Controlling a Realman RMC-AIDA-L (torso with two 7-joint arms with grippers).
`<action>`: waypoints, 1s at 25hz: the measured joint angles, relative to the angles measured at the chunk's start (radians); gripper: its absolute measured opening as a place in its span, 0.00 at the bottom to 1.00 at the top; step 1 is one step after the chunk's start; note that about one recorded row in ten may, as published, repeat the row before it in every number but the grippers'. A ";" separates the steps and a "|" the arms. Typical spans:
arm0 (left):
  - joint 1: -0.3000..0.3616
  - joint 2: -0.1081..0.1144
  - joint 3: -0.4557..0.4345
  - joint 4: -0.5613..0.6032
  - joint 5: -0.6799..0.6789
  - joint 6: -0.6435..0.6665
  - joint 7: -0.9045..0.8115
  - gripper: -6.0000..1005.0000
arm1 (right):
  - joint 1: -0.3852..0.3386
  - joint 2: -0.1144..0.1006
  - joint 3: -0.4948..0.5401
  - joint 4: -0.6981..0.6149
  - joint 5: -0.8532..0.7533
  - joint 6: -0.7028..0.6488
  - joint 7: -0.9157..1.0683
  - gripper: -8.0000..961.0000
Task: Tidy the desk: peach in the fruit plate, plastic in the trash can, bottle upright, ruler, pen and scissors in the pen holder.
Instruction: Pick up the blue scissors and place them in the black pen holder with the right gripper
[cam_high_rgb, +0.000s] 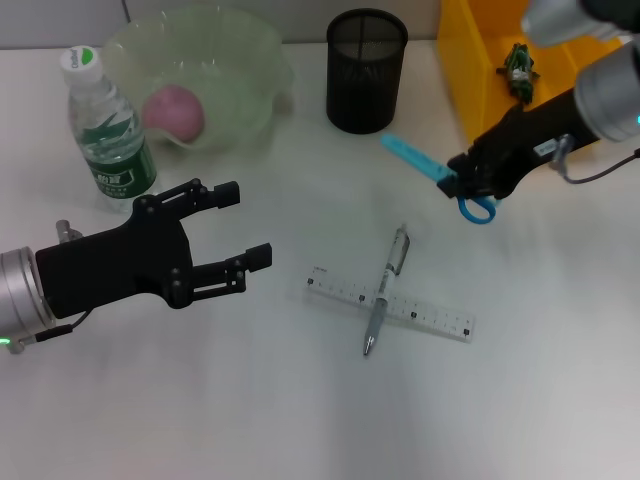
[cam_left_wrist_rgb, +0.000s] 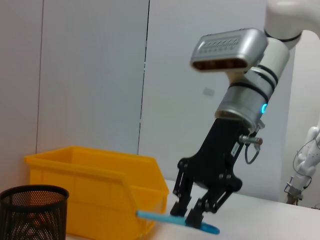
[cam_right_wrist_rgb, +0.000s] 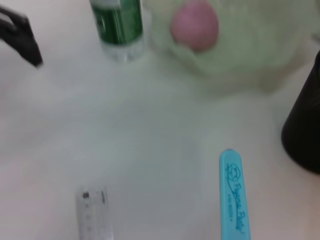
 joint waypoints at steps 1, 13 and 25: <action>0.000 0.000 0.000 0.000 0.000 0.000 0.000 0.83 | 0.000 0.000 0.000 0.000 0.000 0.000 0.000 0.27; 0.004 0.001 -0.030 0.002 0.000 0.007 -0.001 0.83 | -0.158 0.001 0.193 0.056 0.402 -0.031 -0.384 0.27; 0.008 -0.006 -0.063 0.001 0.000 0.018 -0.001 0.83 | -0.208 0.007 0.246 0.251 0.634 -0.008 -0.572 0.27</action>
